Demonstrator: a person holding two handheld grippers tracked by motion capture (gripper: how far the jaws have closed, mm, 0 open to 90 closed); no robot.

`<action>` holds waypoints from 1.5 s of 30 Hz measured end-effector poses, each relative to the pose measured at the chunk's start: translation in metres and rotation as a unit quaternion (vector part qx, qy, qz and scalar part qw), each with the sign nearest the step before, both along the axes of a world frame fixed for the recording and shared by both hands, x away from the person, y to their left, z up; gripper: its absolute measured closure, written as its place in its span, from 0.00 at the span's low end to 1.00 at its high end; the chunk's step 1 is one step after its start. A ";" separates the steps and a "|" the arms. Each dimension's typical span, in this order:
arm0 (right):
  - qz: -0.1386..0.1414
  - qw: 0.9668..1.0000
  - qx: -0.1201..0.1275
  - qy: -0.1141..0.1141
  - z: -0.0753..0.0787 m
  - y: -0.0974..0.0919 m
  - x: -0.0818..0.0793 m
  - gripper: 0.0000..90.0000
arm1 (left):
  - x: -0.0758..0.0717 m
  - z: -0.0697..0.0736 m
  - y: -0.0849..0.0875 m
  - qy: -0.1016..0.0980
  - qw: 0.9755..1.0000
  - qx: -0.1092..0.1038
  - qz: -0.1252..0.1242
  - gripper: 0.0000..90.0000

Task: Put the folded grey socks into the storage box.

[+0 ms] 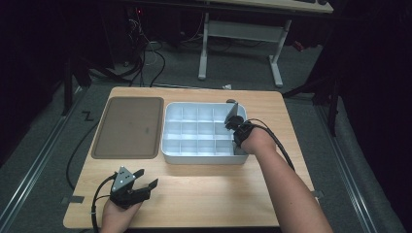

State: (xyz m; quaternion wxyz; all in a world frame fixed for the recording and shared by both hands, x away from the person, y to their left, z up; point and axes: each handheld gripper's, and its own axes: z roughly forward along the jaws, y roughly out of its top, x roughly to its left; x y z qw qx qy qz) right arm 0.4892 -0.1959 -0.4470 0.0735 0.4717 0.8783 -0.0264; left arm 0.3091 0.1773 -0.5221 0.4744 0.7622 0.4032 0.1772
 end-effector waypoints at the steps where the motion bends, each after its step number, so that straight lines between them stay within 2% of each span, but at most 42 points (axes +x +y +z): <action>1: 0.001 1.000 0.003 -0.006 0.008 -0.001 -0.002 1.00 | 0.000 0.000 -0.001 0.001 1.000 0.001 -0.002 0.38; 4: 0.007 1.000 0.011 -0.024 0.026 -0.001 -0.005 1.00 | -0.001 -0.001 -0.002 0.001 1.000 0.005 -0.004 0.38; 5: 0.011 0.999 0.021 -0.027 0.031 0.000 -0.006 1.00 | -0.001 -0.001 -0.003 0.001 1.000 0.006 -0.005 0.38; 6: 0.007 0.999 0.026 -0.025 0.033 0.001 -0.007 1.00 | -0.001 -0.001 -0.003 0.001 1.000 0.005 -0.005 0.38; 7: 0.016 0.999 0.027 -0.026 0.034 0.003 -0.007 1.00 | -0.001 -0.001 -0.004 0.001 1.000 0.006 -0.005 0.38; 10: 0.022 0.999 0.025 -0.018 0.026 0.009 -0.008 1.00 | -0.001 -0.001 -0.003 0.001 1.000 0.007 -0.003 0.38; 11: 0.011 1.000 0.019 -0.011 0.021 0.011 -0.008 1.00 | -0.001 -0.001 -0.002 0.002 1.000 0.007 -0.002 0.38; 16: 0.010 1.000 0.013 0.000 0.001 0.008 -0.003 1.00 | 0.000 -0.002 -0.001 0.003 1.000 0.006 -0.001 0.38; 18: 0.011 1.000 -0.001 0.001 -0.005 0.007 -0.001 1.00 | 0.001 -0.002 -0.001 0.003 1.000 0.006 -0.001 0.38; 19: -0.006 1.000 -0.011 0.006 -0.010 0.008 -0.001 1.00 | 0.001 -0.002 0.000 0.003 1.000 0.006 -0.001 0.38; 21: 0.006 1.000 -0.011 0.005 -0.014 0.006 0.002 1.00 | 0.001 -0.002 0.000 0.003 1.000 0.004 -0.001 0.38; 25: 0.003 1.000 -0.009 0.001 -0.011 0.006 0.001 1.00 | 0.001 -0.002 0.000 0.003 1.000 0.004 0.000 0.38; 28: 0.005 1.000 -0.008 -0.009 0.003 0.003 -0.001 1.00 | 0.000 -0.002 -0.001 0.003 1.000 0.005 -0.003 0.38; 30: -0.003 1.000 -0.018 -0.011 0.008 0.000 -0.003 1.00 | 0.000 -0.002 -0.002 0.003 1.000 0.006 -0.004 0.38; 31: -0.011 1.000 -0.025 -0.007 0.007 -0.002 -0.004 1.00 | 0.000 -0.002 -0.002 0.003 1.000 0.006 -0.004 0.38; 32: -0.001 1.000 -0.028 -0.004 0.005 -0.004 -0.003 1.00 | 0.000 -0.002 -0.002 0.003 1.000 0.006 -0.004 0.38; 33: -0.006 1.000 -0.029 0.002 0.001 -0.005 -0.003 1.00 | 0.000 -0.001 -0.002 0.003 1.000 0.006 -0.004 0.38; 36: -0.007 0.999 -0.040 0.016 -0.014 -0.004 -0.005 1.00 | 0.000 -0.001 -0.002 0.002 1.000 0.006 -0.004 0.38; 40: -0.008 0.999 -0.029 0.016 -0.019 -0.007 -0.003 1.00 | 0.001 -0.002 -0.002 0.003 1.000 0.007 -0.004 0.38; 43: -0.006 1.000 -0.018 0.005 -0.012 -0.010 -0.006 1.00 | 0.001 -0.002 -0.002 0.004 1.000 0.007 -0.003 0.38; 44: -0.014 1.000 -0.013 0.004 -0.009 -0.010 -0.009 1.00 | 0.001 -0.002 -0.002 0.004 1.000 0.007 -0.003 0.38; 45: 0.004 1.000 -0.006 -0.003 -0.005 -0.012 -0.009 0.99 | 0.001 -0.002 -0.003 0.004 1.000 0.008 -0.003 0.38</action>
